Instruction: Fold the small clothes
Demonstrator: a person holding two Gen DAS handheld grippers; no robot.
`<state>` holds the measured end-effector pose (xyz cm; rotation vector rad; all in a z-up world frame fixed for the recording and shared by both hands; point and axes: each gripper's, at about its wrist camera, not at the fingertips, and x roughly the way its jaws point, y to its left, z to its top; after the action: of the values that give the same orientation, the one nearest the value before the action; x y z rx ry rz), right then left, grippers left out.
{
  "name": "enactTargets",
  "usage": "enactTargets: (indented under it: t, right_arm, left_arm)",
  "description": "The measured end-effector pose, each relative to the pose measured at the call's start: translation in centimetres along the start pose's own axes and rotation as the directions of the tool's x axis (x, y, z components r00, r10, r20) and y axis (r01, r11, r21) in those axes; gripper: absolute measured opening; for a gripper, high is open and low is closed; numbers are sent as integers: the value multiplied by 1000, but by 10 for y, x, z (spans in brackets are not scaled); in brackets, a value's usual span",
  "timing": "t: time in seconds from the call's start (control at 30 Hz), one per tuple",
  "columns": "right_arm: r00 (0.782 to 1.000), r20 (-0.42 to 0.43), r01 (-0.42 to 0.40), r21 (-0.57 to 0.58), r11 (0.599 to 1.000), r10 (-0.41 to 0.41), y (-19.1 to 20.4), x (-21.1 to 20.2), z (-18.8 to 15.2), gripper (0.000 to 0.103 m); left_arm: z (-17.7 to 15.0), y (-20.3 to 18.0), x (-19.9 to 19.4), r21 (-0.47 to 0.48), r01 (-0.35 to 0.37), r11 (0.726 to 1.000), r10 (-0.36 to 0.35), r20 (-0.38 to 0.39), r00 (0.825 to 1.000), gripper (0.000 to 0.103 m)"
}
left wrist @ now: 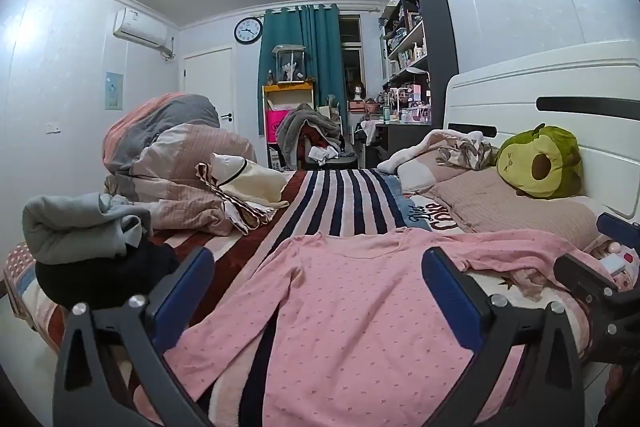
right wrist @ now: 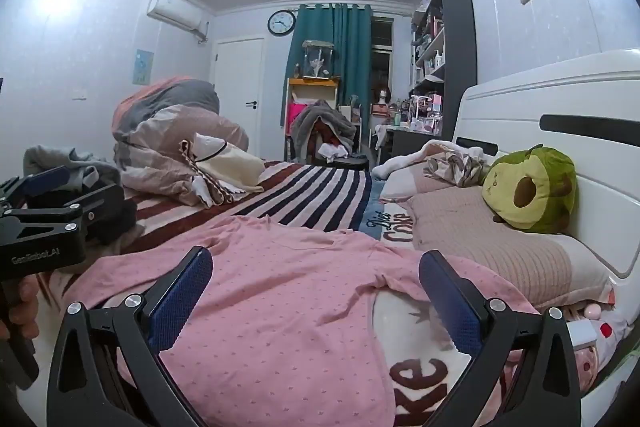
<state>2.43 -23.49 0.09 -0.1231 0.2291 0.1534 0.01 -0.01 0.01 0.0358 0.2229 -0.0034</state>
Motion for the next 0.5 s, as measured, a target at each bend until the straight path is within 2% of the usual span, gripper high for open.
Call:
enactTargets:
  t: [0.5]
  right_arm:
    - [1000,-5,-9,-4,1000,9,1,1,-1,102]
  left_arm:
    - [0,-1,1,5,-2,1000,2,0,1000,102]
